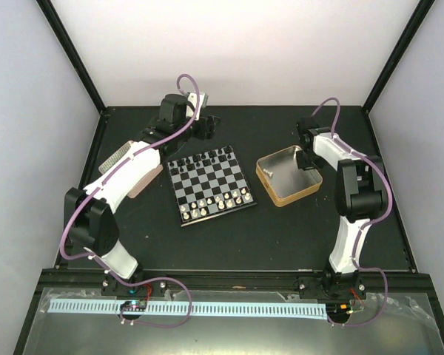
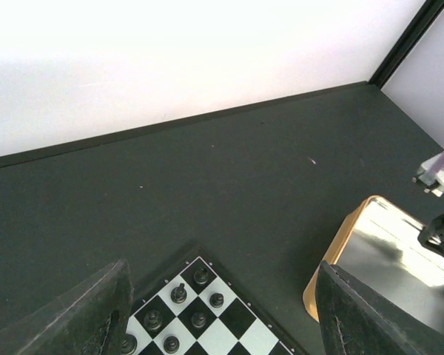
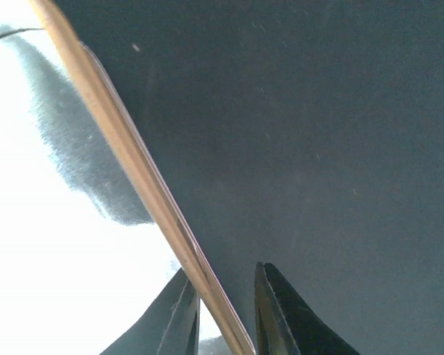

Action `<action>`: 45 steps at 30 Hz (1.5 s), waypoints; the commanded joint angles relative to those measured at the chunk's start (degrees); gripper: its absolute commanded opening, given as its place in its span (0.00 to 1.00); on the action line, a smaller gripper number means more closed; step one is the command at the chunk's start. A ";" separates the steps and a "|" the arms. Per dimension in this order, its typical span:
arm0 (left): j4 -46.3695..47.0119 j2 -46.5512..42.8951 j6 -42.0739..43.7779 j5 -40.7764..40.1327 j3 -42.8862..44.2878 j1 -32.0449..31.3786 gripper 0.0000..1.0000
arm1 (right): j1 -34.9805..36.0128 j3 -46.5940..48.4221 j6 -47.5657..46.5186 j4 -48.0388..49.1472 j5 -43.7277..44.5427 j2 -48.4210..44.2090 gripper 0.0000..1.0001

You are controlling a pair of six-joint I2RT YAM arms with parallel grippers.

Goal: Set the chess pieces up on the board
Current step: Adjust the storage box at the center of the board, then pick up the chess piece from the storage box.

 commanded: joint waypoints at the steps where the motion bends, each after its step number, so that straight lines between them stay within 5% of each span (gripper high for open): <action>1: 1.38 1.01 0.31 1.75 2.30 0.41 0.69 | -0.21 -3.50 8.43 0.24 4.17 -4.39 0.20; 3: 1.34 0.93 0.23 1.94 2.27 0.41 0.68 | -0.23 -4.60 12.05 -1.07 4.84 -5.20 0.20; 9: 1.12 0.59 -0.13 2.49 1.91 0.50 0.67 | -0.26 -4.00 15.36 -1.87 0.41 -8.82 0.46; 13: 1.09 0.03 -0.27 2.49 1.66 0.54 0.68 | -0.15 0.00 14.05 -3.28 -4.17 -11.23 0.54; 25: 1.82 -3.29 -1.44 2.10 -1.38 0.94 0.68 | 4.41 0.37 9.28 6.48 -23.39 -8.08 0.42; 35: 1.51 -5.68 -1.21 2.82 -3.49 1.03 0.68 | 6.65 -1.49 11.15 13.15 -23.38 -2.00 0.34; 45: 1.21 -6.77 -0.39 3.17 -4.60 1.03 0.68 | 10.11 -1.77 3.94 8.34 -22.23 1.40 0.40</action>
